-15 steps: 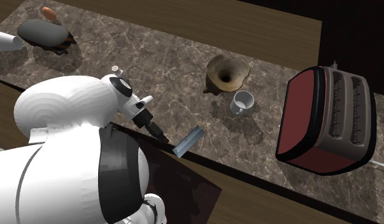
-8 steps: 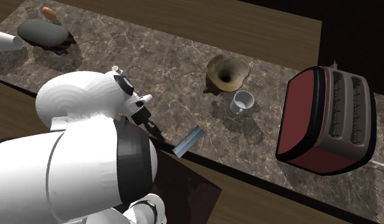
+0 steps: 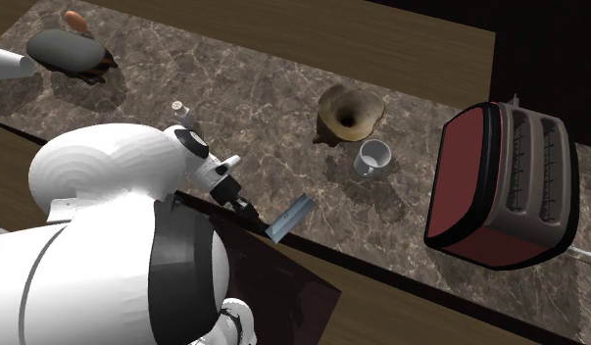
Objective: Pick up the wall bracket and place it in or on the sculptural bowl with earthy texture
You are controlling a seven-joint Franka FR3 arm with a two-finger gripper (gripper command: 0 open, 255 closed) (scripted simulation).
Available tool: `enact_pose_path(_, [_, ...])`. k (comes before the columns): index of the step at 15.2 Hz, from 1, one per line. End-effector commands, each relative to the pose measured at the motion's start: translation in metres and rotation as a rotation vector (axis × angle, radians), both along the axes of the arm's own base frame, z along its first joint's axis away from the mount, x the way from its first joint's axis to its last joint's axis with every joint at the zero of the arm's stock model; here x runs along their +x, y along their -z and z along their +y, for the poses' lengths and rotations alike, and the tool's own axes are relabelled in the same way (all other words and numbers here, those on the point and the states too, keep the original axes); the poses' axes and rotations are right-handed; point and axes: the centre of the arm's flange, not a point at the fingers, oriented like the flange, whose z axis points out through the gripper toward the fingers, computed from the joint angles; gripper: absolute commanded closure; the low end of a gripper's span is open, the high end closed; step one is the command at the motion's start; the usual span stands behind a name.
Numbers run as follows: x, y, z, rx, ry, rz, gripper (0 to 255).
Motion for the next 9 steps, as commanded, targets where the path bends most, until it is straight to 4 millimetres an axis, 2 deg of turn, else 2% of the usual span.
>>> enact_pose_path(1, [0.001, -0.009, -0.005, -0.024, 0.005, 0.011, 255])
enact_pose_path(2, [0.0, -0.004, -0.001, -0.012, 0.003, 0.005, 255])
enact_pose_path(3, [0.0, -0.004, -0.001, -0.012, 0.003, 0.005, 0])
enact_pose_path(6, [0.026, -0.071, -0.067, 0.455, 0.066, -0.148, 0])
enact_pose_path(8, [0.036, -0.097, -0.126, 0.765, 0.109, -0.25, 0])
enact_pose_path(9, [0.039, -0.103, -0.158, 0.921, 0.13, -0.302, 0])
